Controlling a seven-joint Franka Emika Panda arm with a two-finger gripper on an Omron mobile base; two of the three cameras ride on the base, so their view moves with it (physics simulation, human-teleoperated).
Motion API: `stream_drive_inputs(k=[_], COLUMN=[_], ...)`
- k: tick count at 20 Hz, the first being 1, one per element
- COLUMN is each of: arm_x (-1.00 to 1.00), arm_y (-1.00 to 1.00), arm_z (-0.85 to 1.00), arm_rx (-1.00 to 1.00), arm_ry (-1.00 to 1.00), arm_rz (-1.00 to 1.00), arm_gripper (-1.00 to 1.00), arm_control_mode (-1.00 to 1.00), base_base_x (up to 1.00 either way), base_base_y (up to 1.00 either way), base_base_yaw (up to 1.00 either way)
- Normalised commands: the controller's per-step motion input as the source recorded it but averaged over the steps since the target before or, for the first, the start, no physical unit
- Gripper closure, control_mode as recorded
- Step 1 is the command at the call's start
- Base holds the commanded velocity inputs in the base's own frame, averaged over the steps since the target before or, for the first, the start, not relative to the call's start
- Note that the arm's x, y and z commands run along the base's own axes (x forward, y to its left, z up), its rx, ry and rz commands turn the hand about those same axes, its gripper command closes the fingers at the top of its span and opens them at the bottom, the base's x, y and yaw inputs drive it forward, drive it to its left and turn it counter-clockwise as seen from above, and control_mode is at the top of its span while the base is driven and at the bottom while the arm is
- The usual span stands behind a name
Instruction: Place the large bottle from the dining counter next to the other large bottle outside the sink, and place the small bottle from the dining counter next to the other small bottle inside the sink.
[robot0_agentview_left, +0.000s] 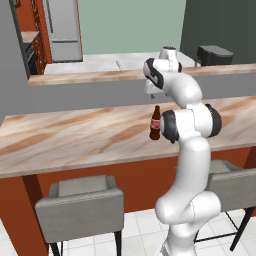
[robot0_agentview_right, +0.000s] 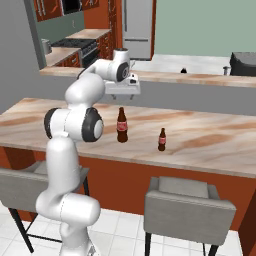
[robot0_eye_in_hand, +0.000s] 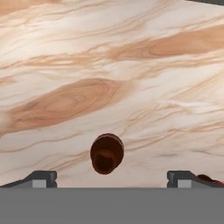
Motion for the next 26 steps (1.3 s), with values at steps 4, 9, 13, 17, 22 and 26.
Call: stream_drive_inputs(k=[4, 9, 13, 17, 22, 26], arm_x=[0.00, 0.00, 0.00, 0.00, 0.00, 0.00], arm_y=[0.00, 0.00, 0.00, 0.00, 0.00, 0.00], arm_z=[-0.14, -0.25, -0.28, -0.26, -0.17, -0.16], arm_rx=[0.00, 0.00, 0.00, 0.00, 0.00, 0.00], arm_ry=[0.01, 0.05, 0.02, 0.00, 0.00, 0.00], arm_rz=[0.00, 0.00, 0.00, 0.00, 0.00, 0.00], arm_gripper=[-1.00, -1.00, -1.00, -1.00, -1.00, -1.00], arm_control_mode=[-1.00, -1.00, -1.00, -1.00, -1.00, -1.00], base_base_x=[0.00, 0.00, 0.00, 0.00, 0.00, 0.00], base_base_y=[0.00, 0.00, 0.00, 0.00, 0.00, 0.00], base_base_yaw=[0.00, 0.00, 0.00, 0.00, 0.00, 0.00])
